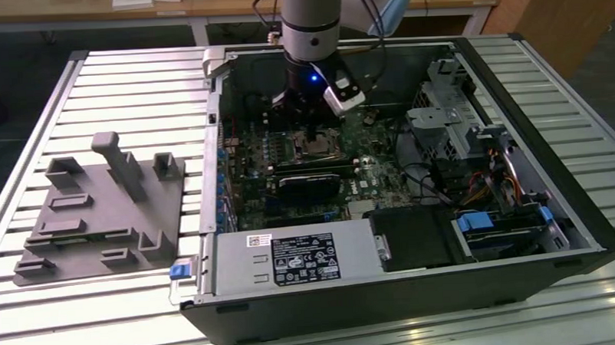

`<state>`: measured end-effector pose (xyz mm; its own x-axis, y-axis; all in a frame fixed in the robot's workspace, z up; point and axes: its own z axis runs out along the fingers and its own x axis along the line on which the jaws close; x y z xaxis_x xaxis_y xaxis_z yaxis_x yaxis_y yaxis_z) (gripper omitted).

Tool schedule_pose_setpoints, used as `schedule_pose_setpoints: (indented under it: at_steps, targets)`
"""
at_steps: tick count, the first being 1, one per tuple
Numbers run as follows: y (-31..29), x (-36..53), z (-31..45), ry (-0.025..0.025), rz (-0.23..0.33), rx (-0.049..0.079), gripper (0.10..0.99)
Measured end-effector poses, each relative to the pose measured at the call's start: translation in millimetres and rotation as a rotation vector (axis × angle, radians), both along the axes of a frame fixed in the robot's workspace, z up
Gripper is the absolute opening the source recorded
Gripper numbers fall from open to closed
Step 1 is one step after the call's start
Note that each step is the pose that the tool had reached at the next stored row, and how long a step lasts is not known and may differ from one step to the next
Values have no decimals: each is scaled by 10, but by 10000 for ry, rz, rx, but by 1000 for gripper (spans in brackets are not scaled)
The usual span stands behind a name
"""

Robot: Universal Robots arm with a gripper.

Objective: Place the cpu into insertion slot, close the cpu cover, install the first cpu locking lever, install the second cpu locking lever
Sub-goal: 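Close the cpu cover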

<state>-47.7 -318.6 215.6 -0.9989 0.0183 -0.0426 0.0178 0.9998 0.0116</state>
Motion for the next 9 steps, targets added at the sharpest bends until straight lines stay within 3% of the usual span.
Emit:
schedule_pose_setpoints:
  at_steps: [9]
  targets:
    - [0,-45,-30,0,-206,1,106]
